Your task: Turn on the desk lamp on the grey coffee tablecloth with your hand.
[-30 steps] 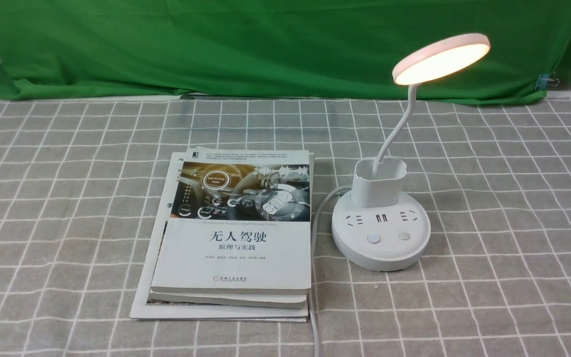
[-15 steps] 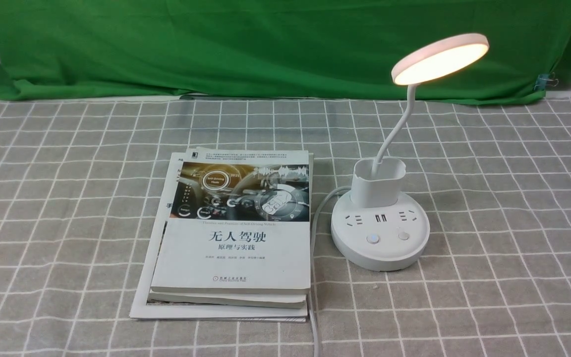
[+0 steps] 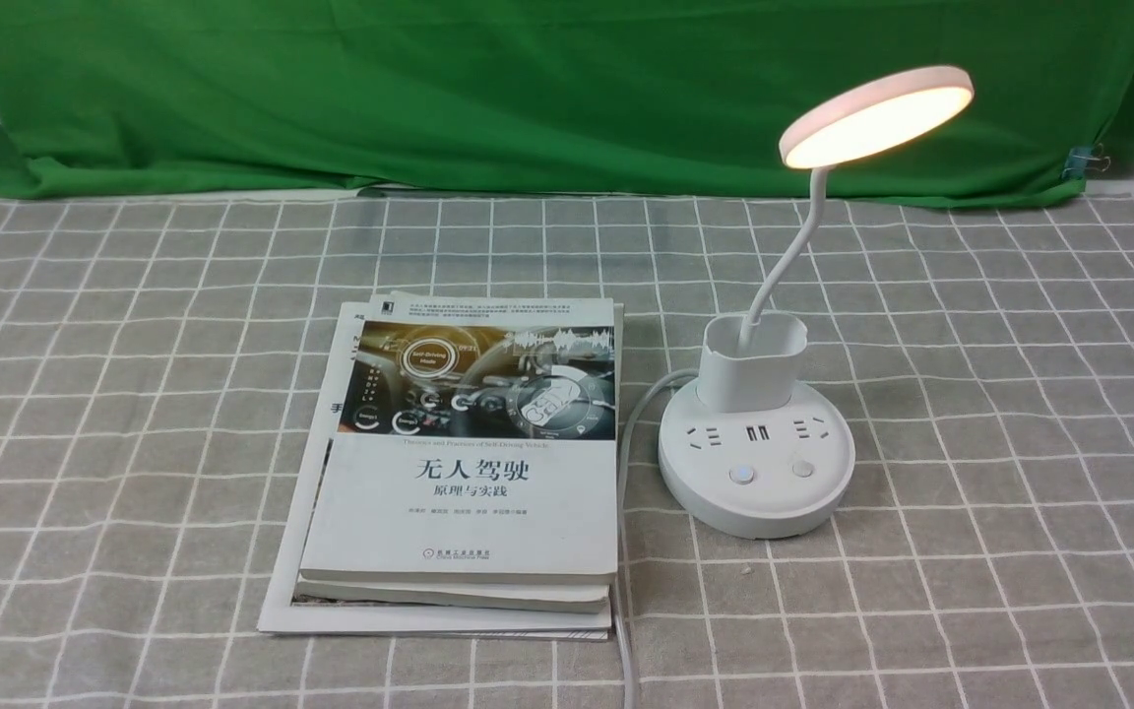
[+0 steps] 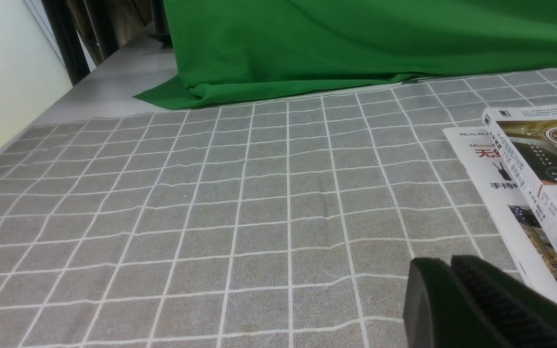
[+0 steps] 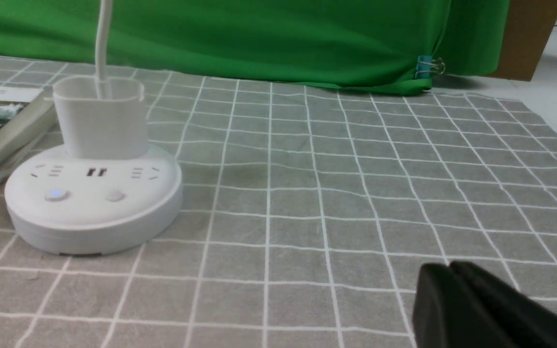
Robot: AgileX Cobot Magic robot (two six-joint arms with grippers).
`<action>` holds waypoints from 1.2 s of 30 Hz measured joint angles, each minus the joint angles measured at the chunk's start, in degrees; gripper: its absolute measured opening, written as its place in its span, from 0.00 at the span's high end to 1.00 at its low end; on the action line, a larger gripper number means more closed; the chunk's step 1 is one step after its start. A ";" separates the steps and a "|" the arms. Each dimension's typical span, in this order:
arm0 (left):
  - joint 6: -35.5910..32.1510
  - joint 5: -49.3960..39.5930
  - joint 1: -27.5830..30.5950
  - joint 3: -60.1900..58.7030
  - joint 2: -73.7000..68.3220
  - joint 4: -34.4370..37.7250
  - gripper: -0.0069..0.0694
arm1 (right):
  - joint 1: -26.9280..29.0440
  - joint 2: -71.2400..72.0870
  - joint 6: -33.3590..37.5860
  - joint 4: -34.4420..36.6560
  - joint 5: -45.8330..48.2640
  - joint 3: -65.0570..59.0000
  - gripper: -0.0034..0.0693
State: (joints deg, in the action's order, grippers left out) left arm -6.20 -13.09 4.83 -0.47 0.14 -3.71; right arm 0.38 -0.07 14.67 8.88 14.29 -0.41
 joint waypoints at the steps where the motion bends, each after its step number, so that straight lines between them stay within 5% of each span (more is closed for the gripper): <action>1: 0.00 0.00 0.00 0.00 0.00 0.00 0.88 | 0.00 0.00 0.00 0.00 0.00 0.00 0.91; 36: 0.06 0.00 0.00 0.00 0.00 0.00 0.88 | 0.00 0.00 0.00 0.00 0.00 0.00 0.81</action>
State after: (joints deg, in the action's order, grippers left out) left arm -6.13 -13.09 4.83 -0.47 0.14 -3.71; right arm 0.38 -0.07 14.67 8.88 14.29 -0.41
